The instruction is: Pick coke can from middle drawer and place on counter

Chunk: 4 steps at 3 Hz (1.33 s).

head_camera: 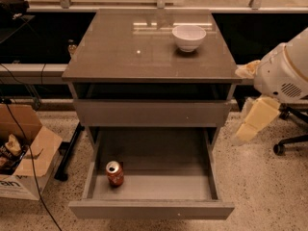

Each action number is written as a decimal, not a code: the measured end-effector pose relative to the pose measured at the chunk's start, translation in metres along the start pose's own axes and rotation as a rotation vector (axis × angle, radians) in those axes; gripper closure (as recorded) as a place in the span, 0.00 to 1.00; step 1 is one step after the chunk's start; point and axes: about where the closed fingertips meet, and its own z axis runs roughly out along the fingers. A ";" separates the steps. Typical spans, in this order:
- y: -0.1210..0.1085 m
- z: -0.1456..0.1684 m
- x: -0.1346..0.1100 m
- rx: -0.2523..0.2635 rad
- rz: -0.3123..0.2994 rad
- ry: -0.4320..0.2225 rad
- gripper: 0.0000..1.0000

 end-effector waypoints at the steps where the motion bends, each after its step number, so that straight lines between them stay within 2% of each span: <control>1: -0.005 0.052 0.009 -0.068 0.044 -0.133 0.00; 2: -0.003 0.061 0.009 -0.084 0.064 -0.146 0.00; 3: -0.005 0.073 0.008 -0.058 0.106 -0.166 0.00; 4: 0.001 0.116 -0.001 -0.060 0.129 -0.253 0.00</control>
Offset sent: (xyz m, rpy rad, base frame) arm 0.0142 0.0090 -0.0403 0.1252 0.0280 0.0114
